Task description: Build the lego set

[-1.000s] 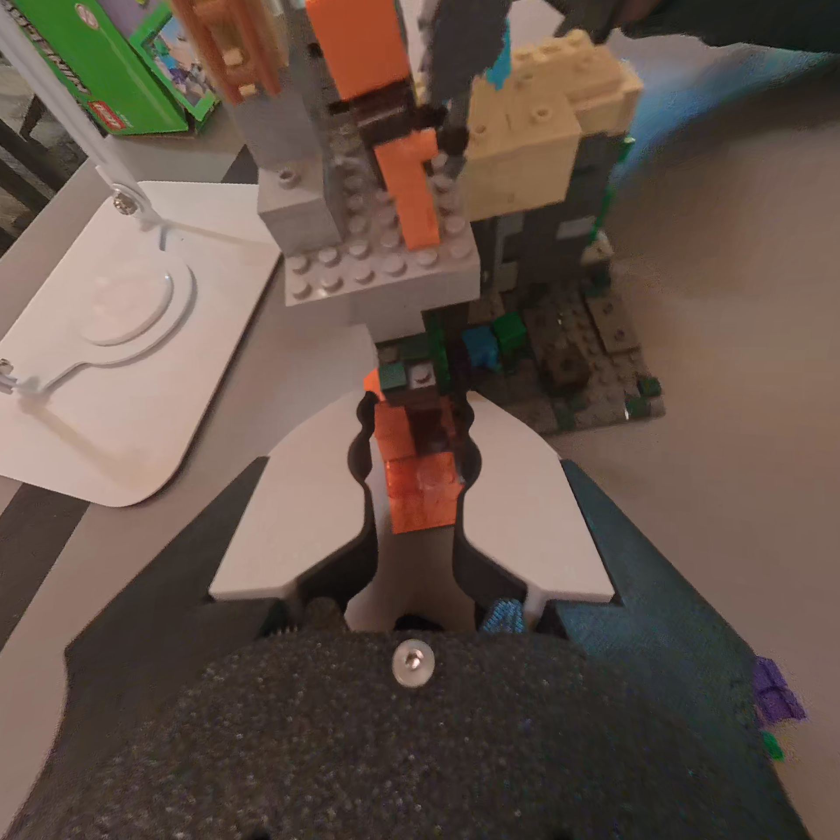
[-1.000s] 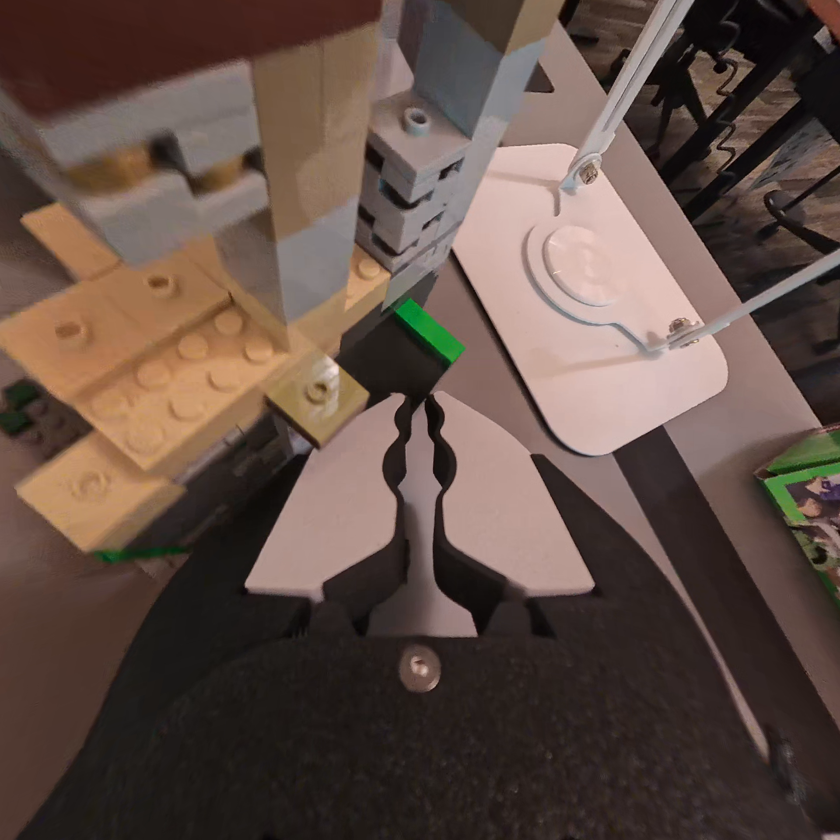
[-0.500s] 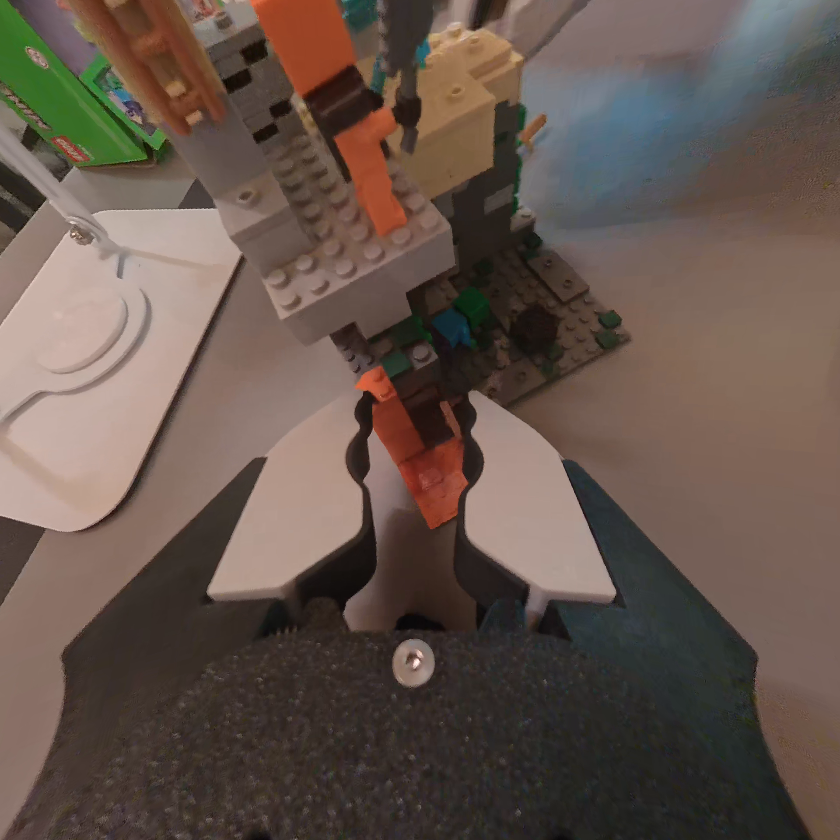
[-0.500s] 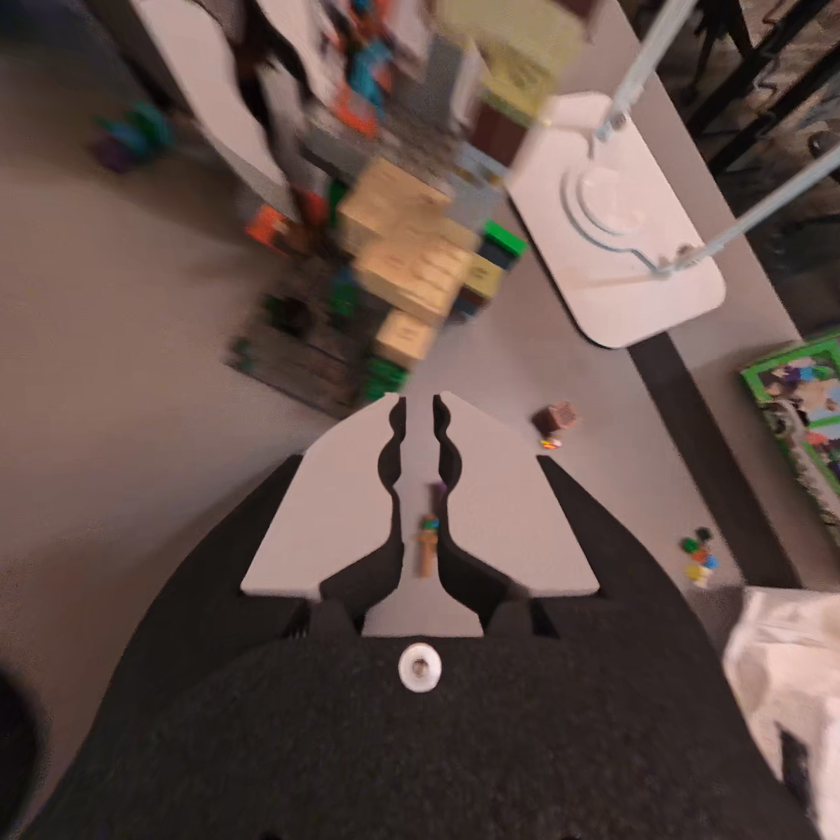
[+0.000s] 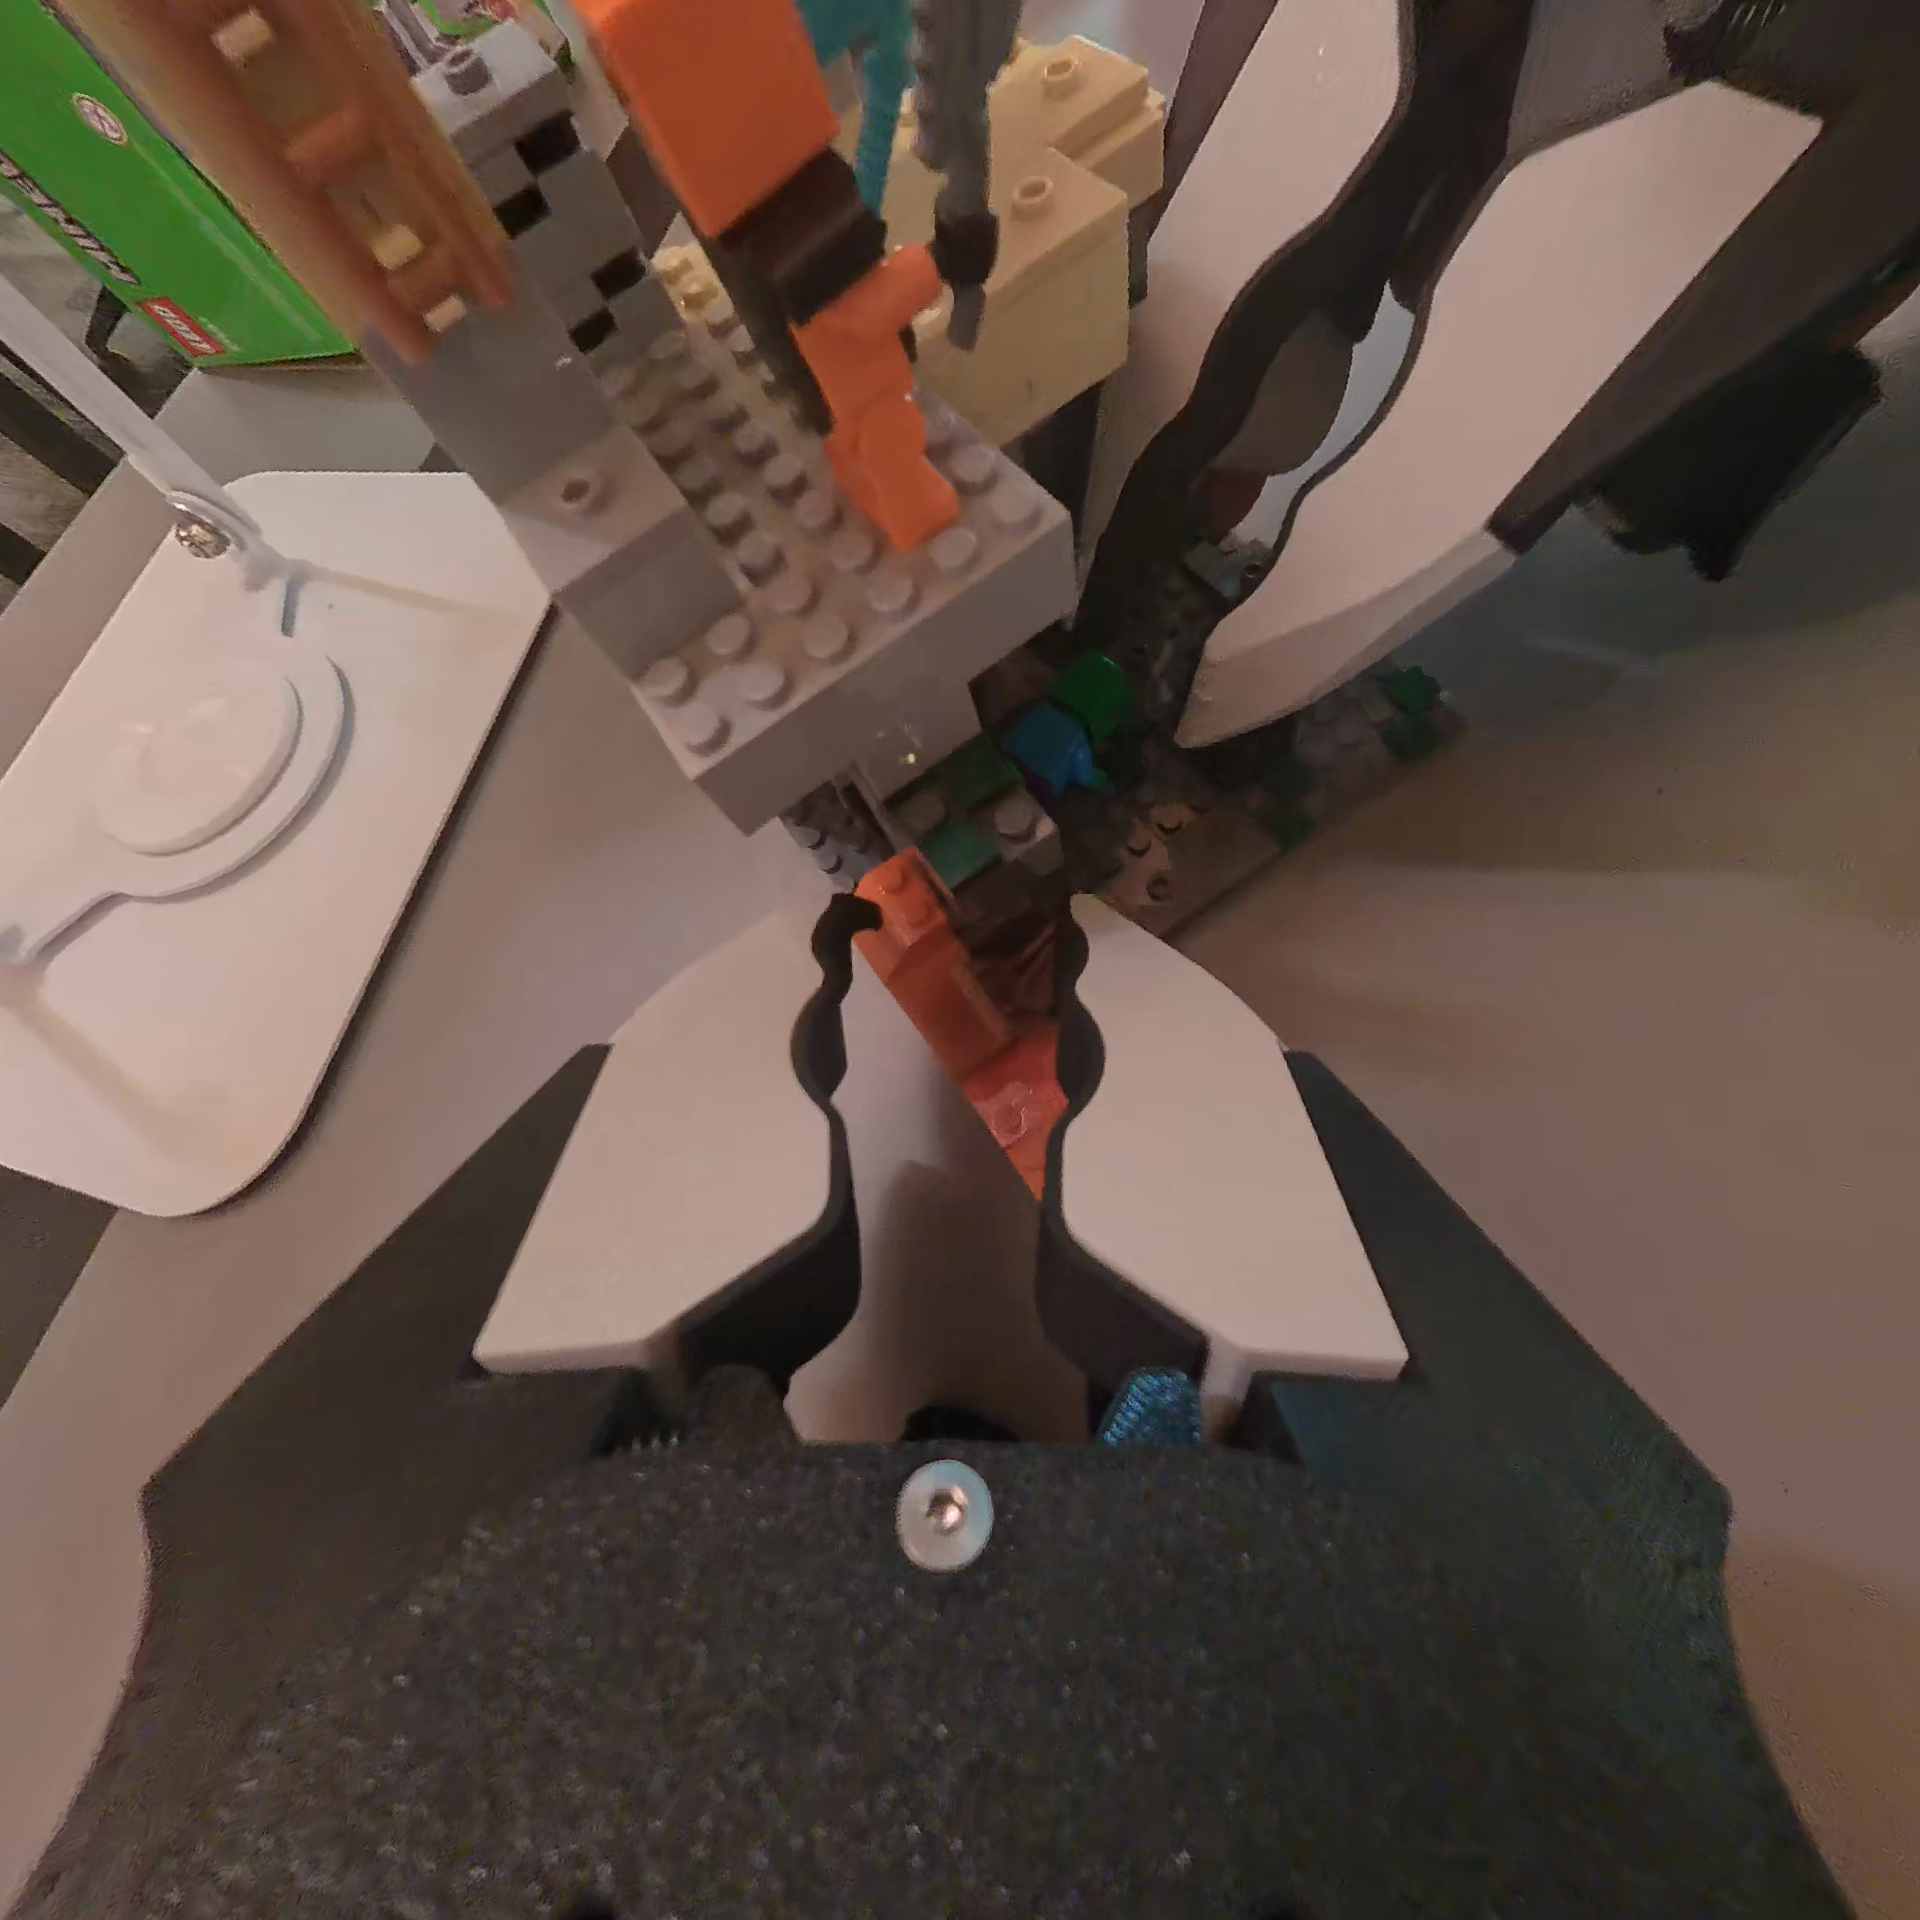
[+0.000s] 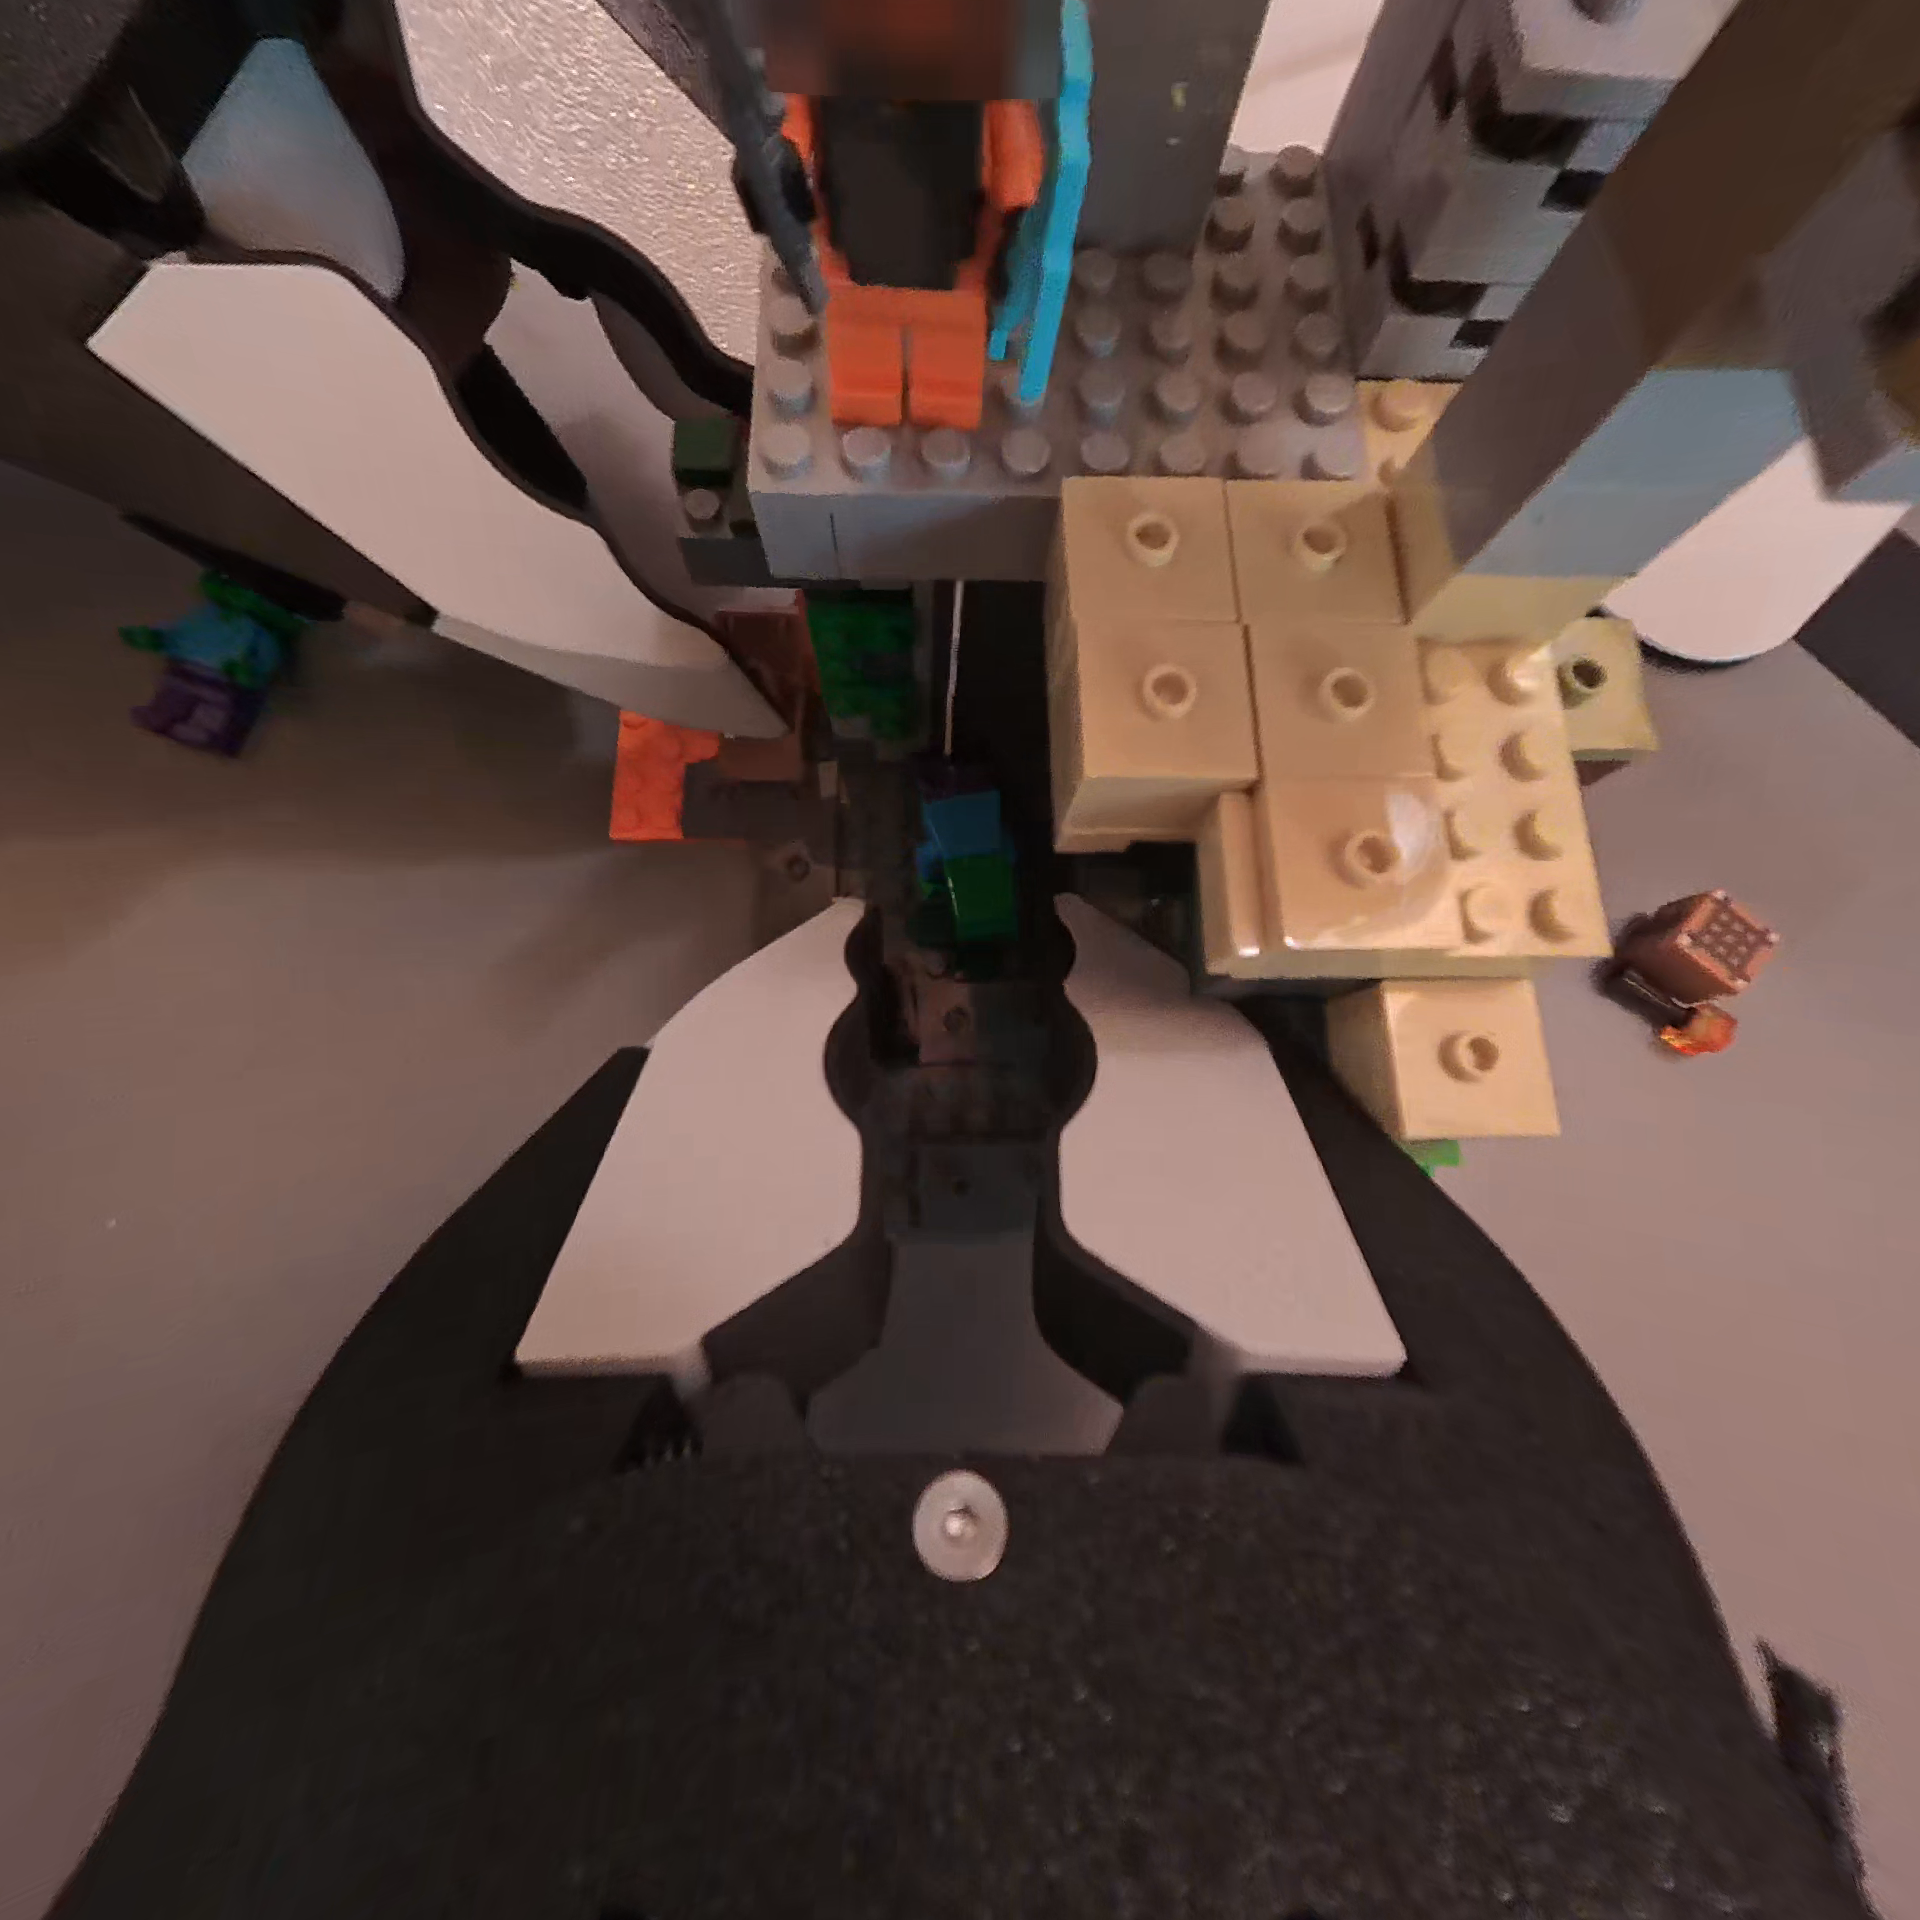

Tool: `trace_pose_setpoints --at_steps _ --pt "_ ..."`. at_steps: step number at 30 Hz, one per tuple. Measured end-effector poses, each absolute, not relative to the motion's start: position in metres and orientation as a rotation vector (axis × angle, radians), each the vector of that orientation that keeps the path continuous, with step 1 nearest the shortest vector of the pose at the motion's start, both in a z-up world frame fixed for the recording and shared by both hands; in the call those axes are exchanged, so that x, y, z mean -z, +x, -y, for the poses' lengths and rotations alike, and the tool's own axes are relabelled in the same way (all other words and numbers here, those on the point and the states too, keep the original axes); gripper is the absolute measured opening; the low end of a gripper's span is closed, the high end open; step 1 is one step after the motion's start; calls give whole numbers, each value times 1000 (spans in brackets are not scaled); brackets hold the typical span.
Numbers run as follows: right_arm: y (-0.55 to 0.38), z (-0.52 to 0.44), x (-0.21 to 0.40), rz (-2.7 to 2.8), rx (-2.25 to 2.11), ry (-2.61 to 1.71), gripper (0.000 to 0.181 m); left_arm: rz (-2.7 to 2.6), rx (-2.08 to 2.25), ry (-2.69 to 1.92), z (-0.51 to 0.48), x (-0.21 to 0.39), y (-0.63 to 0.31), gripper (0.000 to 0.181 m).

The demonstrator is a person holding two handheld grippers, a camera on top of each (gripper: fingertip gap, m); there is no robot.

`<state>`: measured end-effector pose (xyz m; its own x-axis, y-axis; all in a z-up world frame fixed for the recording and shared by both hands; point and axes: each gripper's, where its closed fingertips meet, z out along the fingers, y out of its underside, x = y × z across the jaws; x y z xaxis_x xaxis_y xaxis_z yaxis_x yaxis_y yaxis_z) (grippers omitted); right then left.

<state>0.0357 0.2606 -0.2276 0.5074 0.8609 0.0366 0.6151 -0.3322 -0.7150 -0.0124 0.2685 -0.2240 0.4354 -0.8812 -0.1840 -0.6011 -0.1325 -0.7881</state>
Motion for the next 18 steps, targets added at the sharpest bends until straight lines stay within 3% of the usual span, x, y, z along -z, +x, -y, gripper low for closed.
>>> trace_pose_setpoints --at_steps 14,18 --pt "30 -272 241 1135 -376 -2146 26 -1211 528 -1817 -265 204 -26 39" --pt "29 -273 241 1125 -392 -2142 14 -1189 533 -1810 -267 199 -31 37"
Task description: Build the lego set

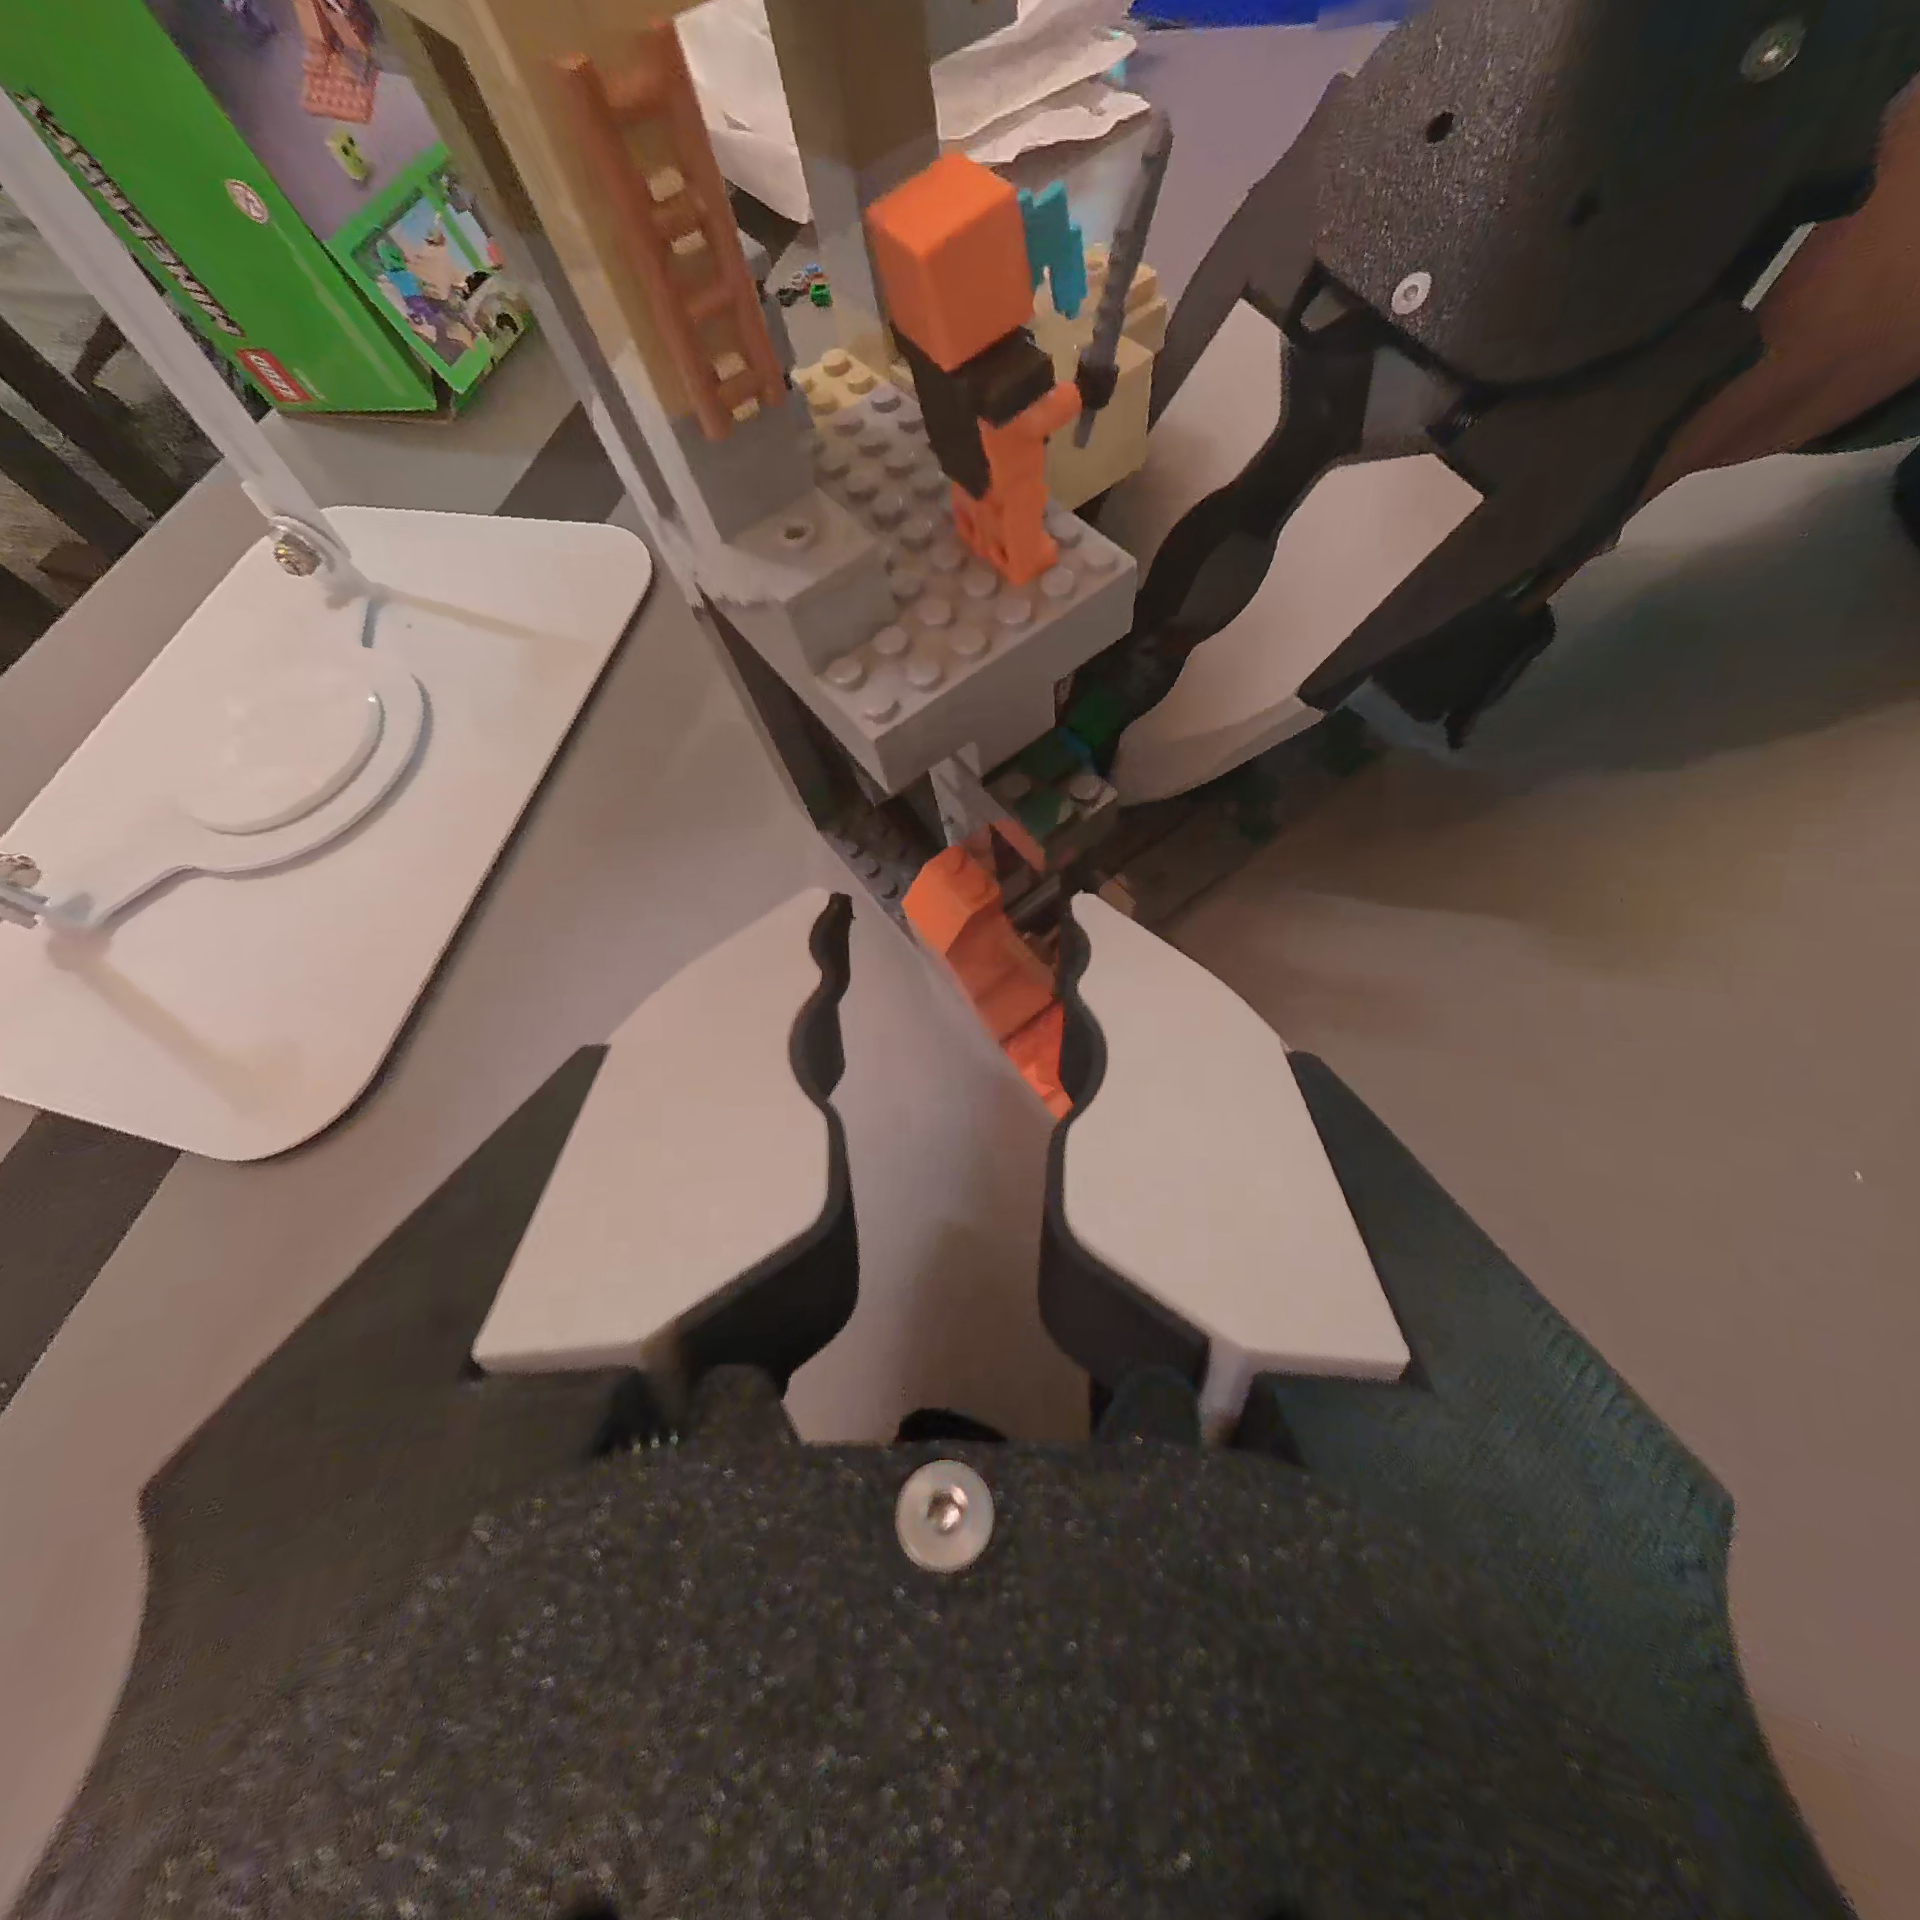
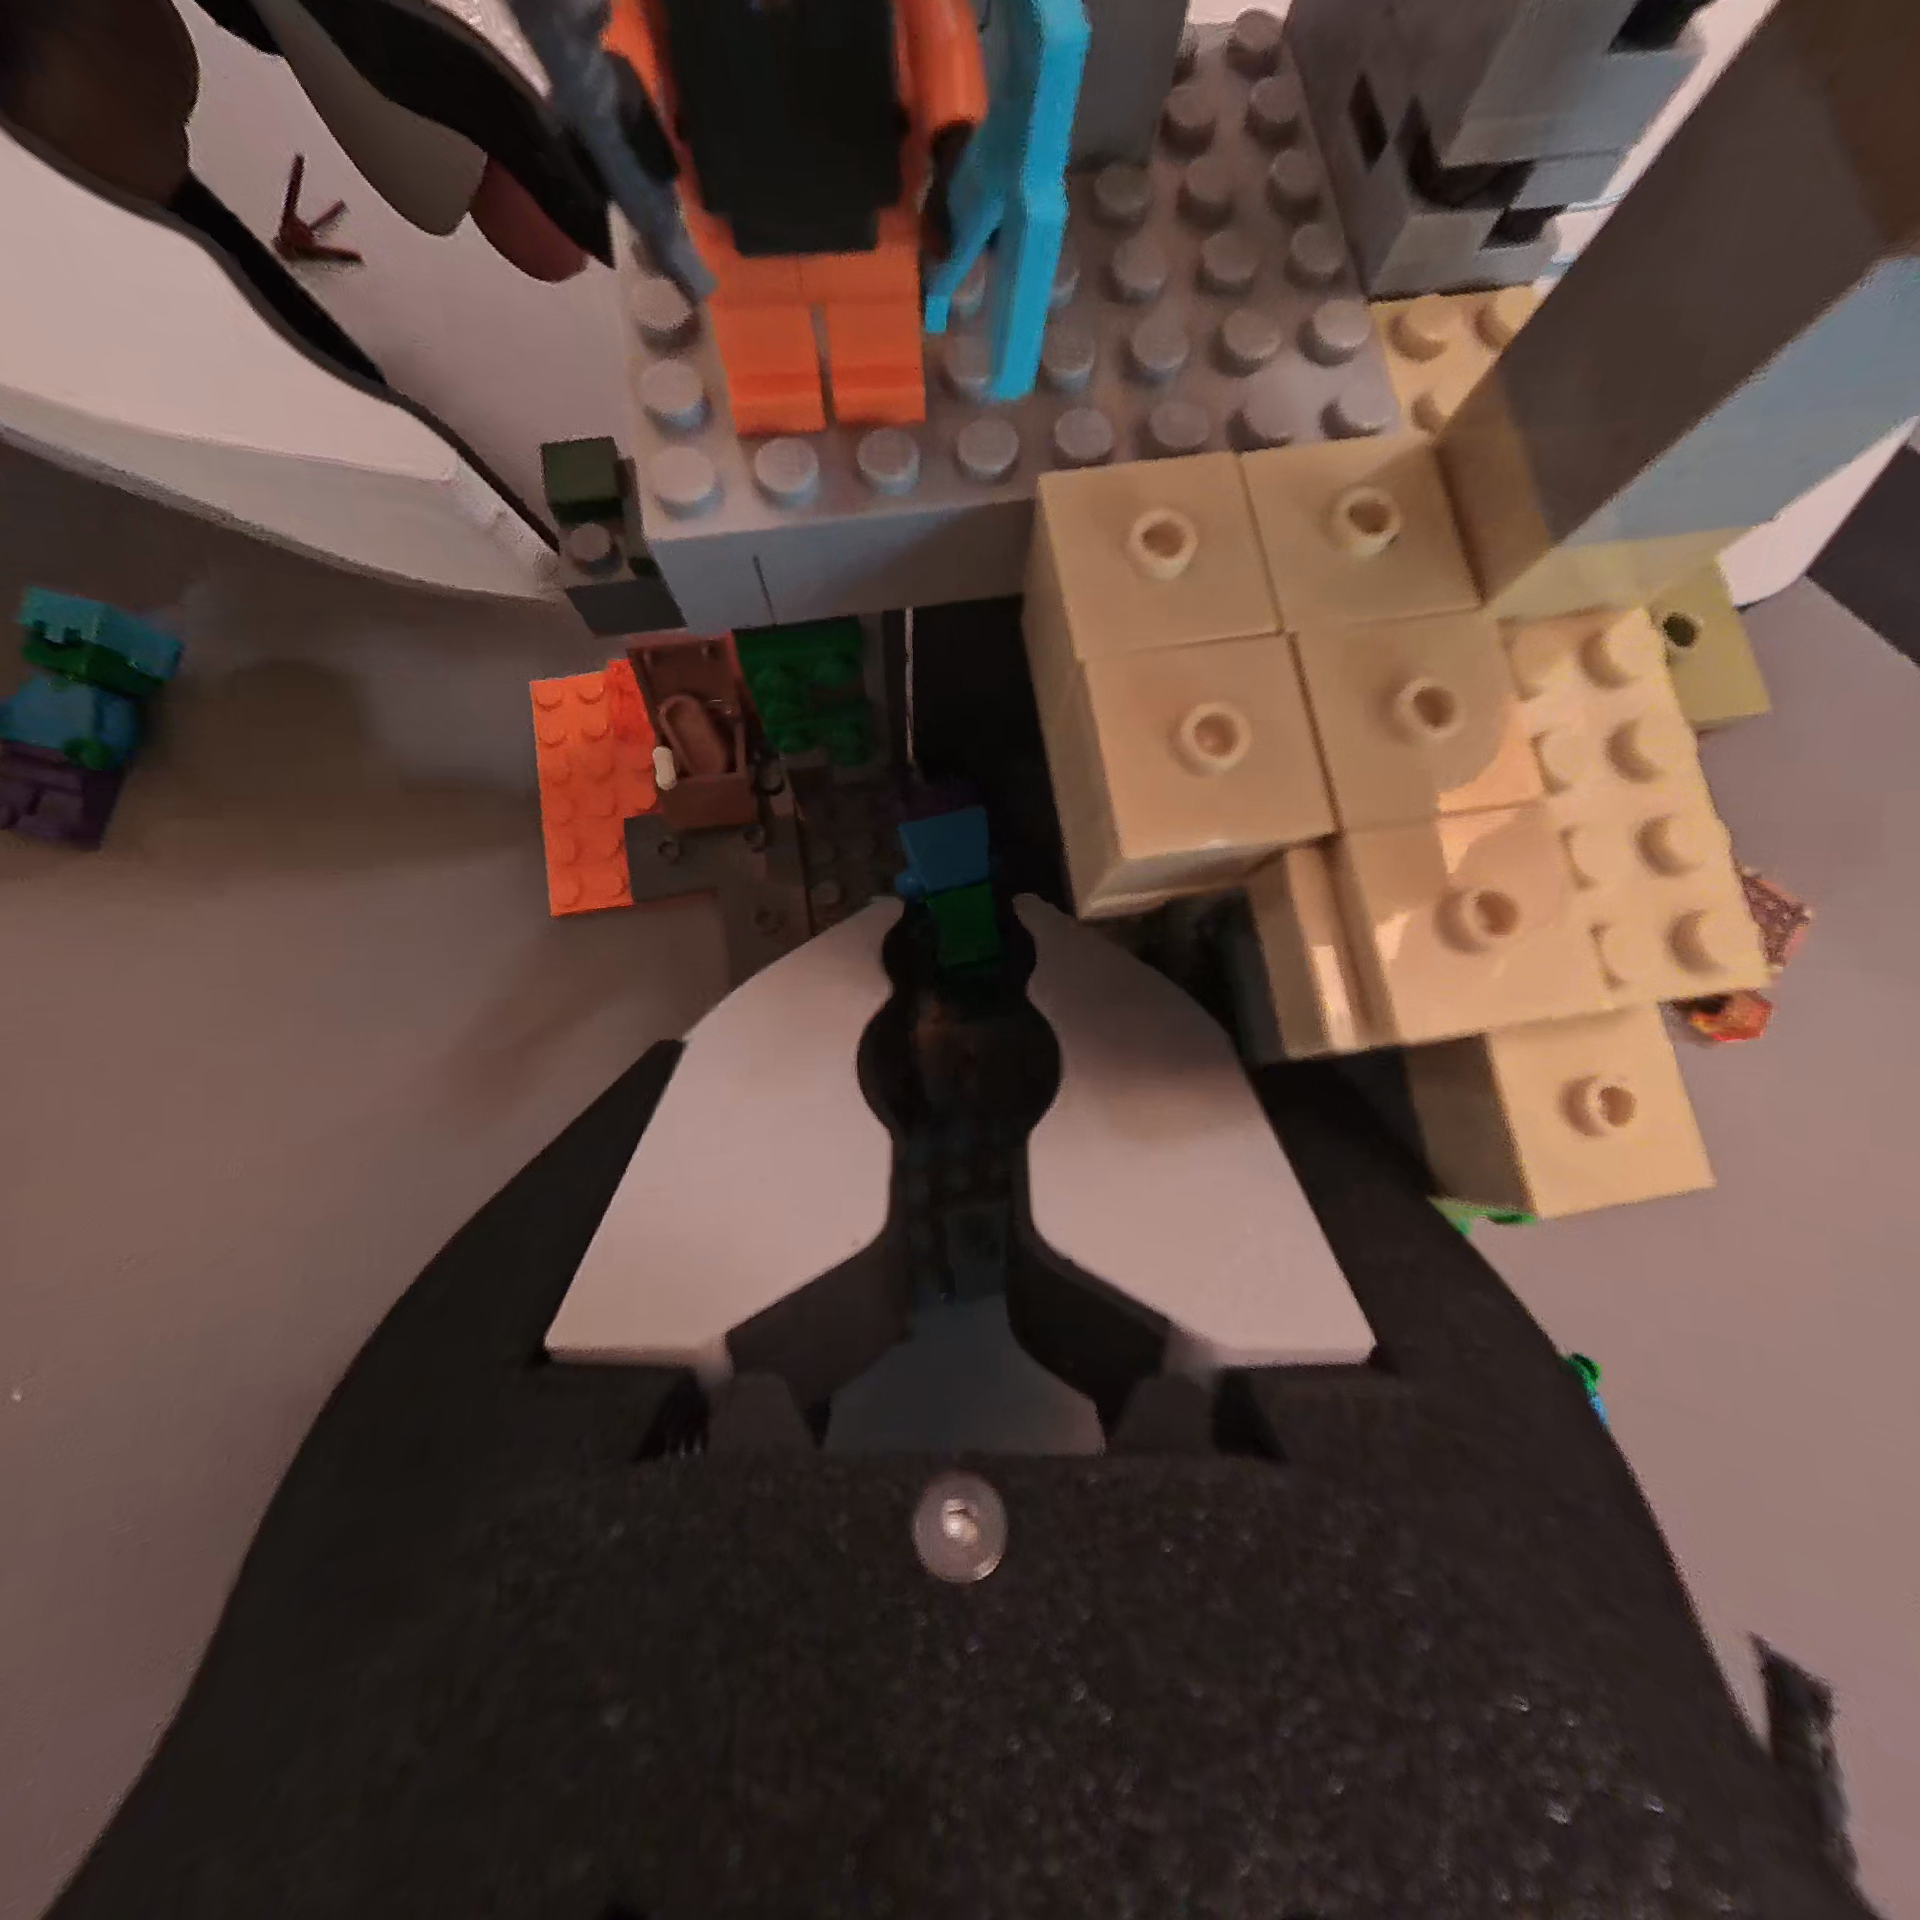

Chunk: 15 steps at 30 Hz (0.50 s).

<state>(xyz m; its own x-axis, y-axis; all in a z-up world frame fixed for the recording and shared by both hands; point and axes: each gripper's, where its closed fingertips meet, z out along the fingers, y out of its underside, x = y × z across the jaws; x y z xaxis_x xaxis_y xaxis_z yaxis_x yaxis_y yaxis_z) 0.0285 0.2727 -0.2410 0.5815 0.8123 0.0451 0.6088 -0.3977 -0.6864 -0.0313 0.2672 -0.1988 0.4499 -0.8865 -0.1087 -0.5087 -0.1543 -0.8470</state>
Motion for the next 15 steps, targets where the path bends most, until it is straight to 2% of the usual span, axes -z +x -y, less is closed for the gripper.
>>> trace_pose_setpoints --at_steps 9,15 --pt "79 -244 205 1141 -448 -2116 13 -1189 515 -1805 -268 197 -33 37" --pt "143 -225 227 1225 -439 -2176 18 -1202 544 -1804 -267 204 -24 38"
